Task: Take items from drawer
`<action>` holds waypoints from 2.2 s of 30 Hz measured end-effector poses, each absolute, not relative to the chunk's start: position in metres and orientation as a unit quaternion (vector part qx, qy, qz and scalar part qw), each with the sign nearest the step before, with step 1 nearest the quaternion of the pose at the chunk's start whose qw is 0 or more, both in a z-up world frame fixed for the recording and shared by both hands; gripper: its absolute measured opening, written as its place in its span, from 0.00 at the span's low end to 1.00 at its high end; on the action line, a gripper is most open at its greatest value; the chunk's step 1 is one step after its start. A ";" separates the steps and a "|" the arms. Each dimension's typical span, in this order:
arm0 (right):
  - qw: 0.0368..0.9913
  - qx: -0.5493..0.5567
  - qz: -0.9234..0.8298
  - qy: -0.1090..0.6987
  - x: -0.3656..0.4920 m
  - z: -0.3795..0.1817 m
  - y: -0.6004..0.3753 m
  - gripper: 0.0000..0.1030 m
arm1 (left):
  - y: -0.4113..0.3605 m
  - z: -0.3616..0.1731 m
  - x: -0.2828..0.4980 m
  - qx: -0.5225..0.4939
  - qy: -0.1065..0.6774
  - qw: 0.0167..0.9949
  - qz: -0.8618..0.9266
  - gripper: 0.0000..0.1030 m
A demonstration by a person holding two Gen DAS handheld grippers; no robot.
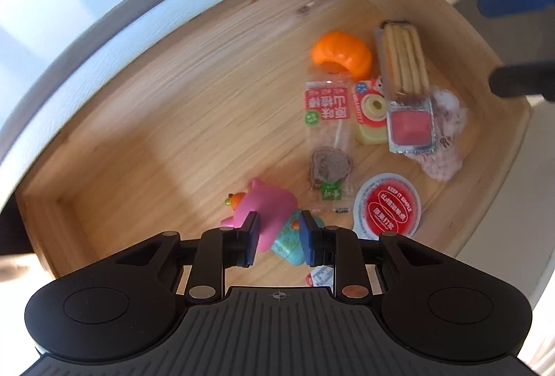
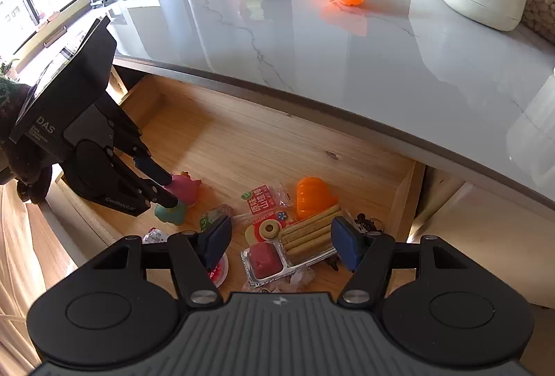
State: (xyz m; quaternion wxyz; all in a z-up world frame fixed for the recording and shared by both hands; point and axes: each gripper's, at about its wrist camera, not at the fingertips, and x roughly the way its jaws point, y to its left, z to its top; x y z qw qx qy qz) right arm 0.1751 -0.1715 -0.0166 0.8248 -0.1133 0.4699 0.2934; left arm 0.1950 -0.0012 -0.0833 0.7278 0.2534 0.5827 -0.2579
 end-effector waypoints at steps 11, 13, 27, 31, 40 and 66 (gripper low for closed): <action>0.864 -0.094 0.251 0.427 0.176 0.016 -0.216 0.62 | -0.061 -0.046 0.169 0.236 0.460 0.762 -0.390 0.28; 0.874 -0.066 0.226 0.425 0.184 0.021 -0.231 0.62 | -0.082 -0.048 0.172 0.232 0.459 0.768 -0.382 0.28; 0.885 0.014 0.170 0.432 0.191 0.015 -0.271 0.62 | -0.146 -0.100 0.192 0.302 0.500 0.743 -0.328 0.41; 0.885 0.023 0.170 0.433 0.189 0.014 -0.276 0.62 | -0.145 -0.099 0.194 0.285 0.501 0.748 -0.329 0.42; 0.886 -0.021 0.166 0.432 0.184 0.008 -0.264 0.62 | -0.116 -0.038 0.168 0.290 0.477 0.733 -0.389 0.34; 0.632 -0.206 0.190 0.722 0.225 -0.123 -0.102 0.46 | 0.081 -0.004 0.127 0.128 0.463 0.804 -0.349 0.34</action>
